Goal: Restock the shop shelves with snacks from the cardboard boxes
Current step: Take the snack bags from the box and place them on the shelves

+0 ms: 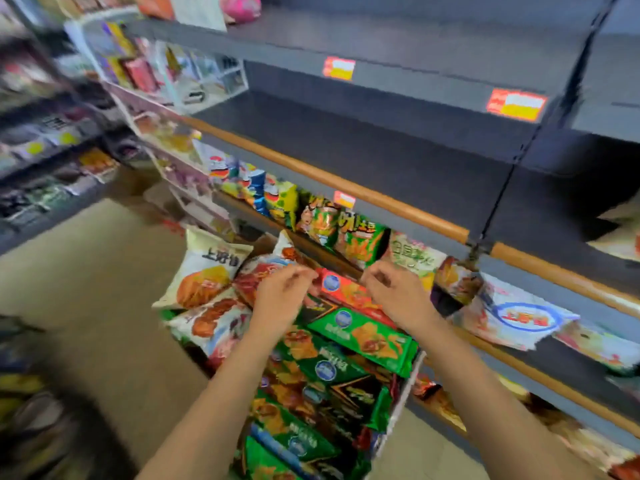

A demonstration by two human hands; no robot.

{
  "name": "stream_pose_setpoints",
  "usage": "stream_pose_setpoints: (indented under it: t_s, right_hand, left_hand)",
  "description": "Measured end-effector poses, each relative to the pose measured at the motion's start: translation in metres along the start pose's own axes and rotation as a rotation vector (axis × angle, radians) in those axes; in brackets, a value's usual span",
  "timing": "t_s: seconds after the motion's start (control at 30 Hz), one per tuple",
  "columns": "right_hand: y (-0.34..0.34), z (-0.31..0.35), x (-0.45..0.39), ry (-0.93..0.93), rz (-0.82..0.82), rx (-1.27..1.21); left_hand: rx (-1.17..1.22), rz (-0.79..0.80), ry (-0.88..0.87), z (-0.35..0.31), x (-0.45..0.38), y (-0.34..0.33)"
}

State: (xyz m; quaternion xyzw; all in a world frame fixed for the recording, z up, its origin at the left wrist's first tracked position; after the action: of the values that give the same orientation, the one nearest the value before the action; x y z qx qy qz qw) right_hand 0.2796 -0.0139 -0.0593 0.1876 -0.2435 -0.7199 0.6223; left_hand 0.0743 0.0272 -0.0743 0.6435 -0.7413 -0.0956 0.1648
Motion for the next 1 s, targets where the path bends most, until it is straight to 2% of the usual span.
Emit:
stream_pose_setpoints:
  t_s: [0.17, 0.3, 0.4, 0.5, 0.7, 0.8, 1.0]
  right_hand:
    - [-0.175, 0.068, -0.027, 0.022, 0.294, 0.026]
    - [-0.279, 0.098, -0.059, 0.048, 0.354, 0.118]
    - [-0.328, 0.111, -0.08, 0.066, 0.342, 0.258]
    - [-0.362, 0.117, -0.088, 0.102, 0.363, 0.413]
    - [-0.398, 0.08, -0.07, 0.059, 0.553, 0.729]
    - [-0.4, 0.071, -0.062, 0.094, 0.499, 0.753]
    - [-0.403, 0.068, -0.064, 0.064, 0.504, 0.754]
  left_hand:
    - [0.053, -0.356, 0.151, 0.114, 0.001, 0.162]
    - [-0.007, -0.49, 0.237, 0.189, -0.021, 0.233]
    - [-0.136, -0.46, 0.293, 0.232, -0.046, 0.258]
    - [-0.242, -0.357, 0.256, 0.25, -0.074, 0.267]
    - [-0.283, -0.13, 0.285, 0.267, -0.117, 0.259]
    - [-0.327, -0.097, 0.321, 0.272, -0.129, 0.252]
    - [-0.597, 0.005, 0.418, 0.267, -0.15, 0.244]
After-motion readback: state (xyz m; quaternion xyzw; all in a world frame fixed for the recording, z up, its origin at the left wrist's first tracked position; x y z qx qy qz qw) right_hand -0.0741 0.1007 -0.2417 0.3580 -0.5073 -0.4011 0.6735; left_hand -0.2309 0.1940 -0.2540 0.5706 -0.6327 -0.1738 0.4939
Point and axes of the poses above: each hand's wrist, its own x-axis away from the middle knuckle, its own y-axis out of the back of the hand, z = x × y, the point moved 5 cm from there along -x, towards the middle knuckle, and after that the axes turned 1 degree about -z, right-handed, at the moved point
